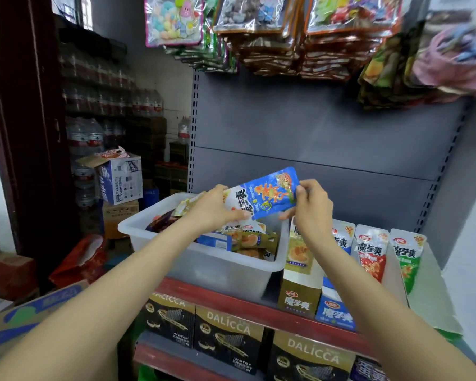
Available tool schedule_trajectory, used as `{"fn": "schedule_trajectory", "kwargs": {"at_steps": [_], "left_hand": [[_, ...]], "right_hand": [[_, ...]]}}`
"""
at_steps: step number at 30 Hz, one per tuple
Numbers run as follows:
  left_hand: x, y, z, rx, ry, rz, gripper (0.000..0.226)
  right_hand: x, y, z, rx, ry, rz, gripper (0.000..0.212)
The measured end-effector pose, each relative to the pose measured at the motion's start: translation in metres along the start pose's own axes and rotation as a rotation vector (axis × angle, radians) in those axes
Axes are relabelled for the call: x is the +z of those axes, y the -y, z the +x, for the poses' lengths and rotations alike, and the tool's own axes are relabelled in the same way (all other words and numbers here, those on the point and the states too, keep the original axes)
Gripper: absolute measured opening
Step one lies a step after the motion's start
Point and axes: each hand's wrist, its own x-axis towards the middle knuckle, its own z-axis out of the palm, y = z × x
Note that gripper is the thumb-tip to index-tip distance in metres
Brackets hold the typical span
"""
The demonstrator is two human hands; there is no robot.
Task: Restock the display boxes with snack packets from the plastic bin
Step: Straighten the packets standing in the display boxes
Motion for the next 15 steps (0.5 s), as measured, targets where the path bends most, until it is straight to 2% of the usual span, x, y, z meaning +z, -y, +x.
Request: {"fn": "schedule_trajectory", "kwargs": {"at_steps": [3,5,6,9,11,13,15], "left_hand": [[0.017,-0.015,0.006,-0.072,-0.024,-0.324,0.033],[0.029,-0.027,0.009,-0.041,-0.040,-0.436,0.025],[0.035,-0.034,0.010,0.009,-0.042,-0.426,0.025],[0.053,-0.057,0.014,0.208,-0.040,-0.174,0.030],[0.063,-0.077,0.013,0.323,-0.028,-0.017,0.029],[0.073,-0.096,0.013,0.417,0.009,0.071,0.023],[0.085,-0.111,0.017,0.484,0.017,0.133,0.023]], "right_hand": [[-0.018,-0.018,0.005,0.137,-0.021,0.037,0.015],[-0.039,-0.031,0.008,0.207,0.022,-0.007,0.005],[-0.050,-0.037,0.008,0.221,0.049,-0.062,0.010],[-0.082,-0.051,0.010,0.123,0.096,-0.246,0.057],[-0.098,-0.055,0.009,0.012,0.141,-0.318,0.065],[-0.110,-0.058,0.010,-0.030,0.214,-0.312,0.046],[-0.119,-0.061,0.010,-0.018,0.245,-0.248,0.011]]}}
